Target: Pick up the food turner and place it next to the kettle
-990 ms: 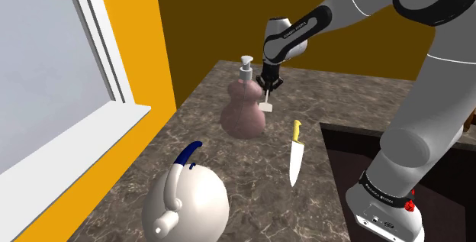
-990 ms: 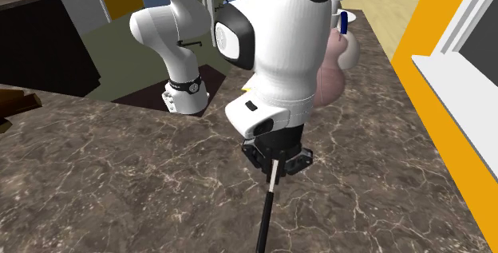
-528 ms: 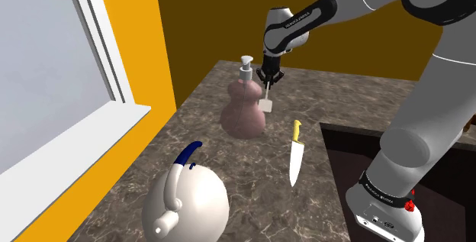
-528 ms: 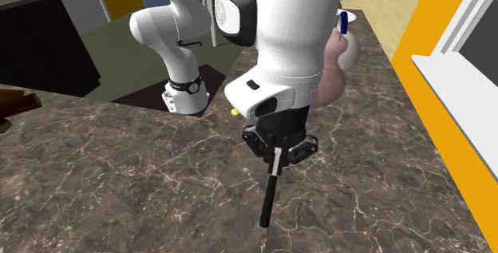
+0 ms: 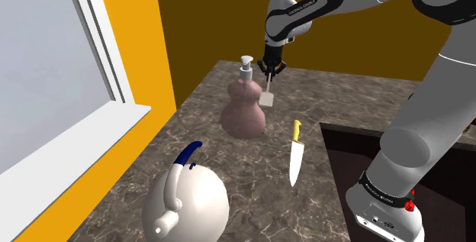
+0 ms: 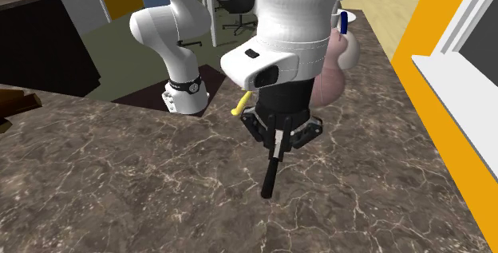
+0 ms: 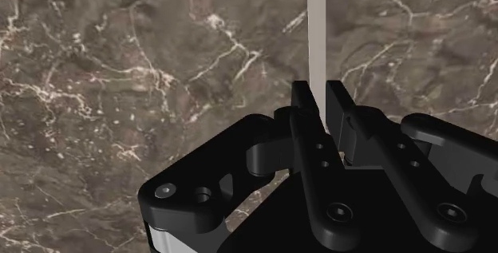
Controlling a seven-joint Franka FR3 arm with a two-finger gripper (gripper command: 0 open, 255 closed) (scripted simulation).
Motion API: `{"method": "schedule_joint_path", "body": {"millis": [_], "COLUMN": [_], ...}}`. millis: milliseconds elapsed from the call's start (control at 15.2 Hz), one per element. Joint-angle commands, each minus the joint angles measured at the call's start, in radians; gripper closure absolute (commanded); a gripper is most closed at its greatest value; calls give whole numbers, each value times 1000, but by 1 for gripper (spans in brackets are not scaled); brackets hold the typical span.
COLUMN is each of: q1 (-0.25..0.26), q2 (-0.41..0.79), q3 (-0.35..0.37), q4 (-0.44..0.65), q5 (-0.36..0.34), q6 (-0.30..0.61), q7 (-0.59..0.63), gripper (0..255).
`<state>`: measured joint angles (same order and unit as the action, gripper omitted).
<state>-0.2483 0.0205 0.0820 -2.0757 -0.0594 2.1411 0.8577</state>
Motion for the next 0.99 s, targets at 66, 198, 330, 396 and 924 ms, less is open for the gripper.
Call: {"method": "schedule_joint_path", "body": {"millis": [66, 198, 330, 396, 924], "q1": [0, 0, 0, 0, 0], "q2": [-14, -23, -30, -34, -54], "q3": [0, 0, 0, 0, 0], "q4": [24, 42, 60, 70, 154], "q5": [3, 4, 6, 6, 11], "q6": [-39, -65, -91, -104, -208], "q7": [-3, -5, -7, -8, -15], "gripper": [255, 255, 255, 255, 255]}}
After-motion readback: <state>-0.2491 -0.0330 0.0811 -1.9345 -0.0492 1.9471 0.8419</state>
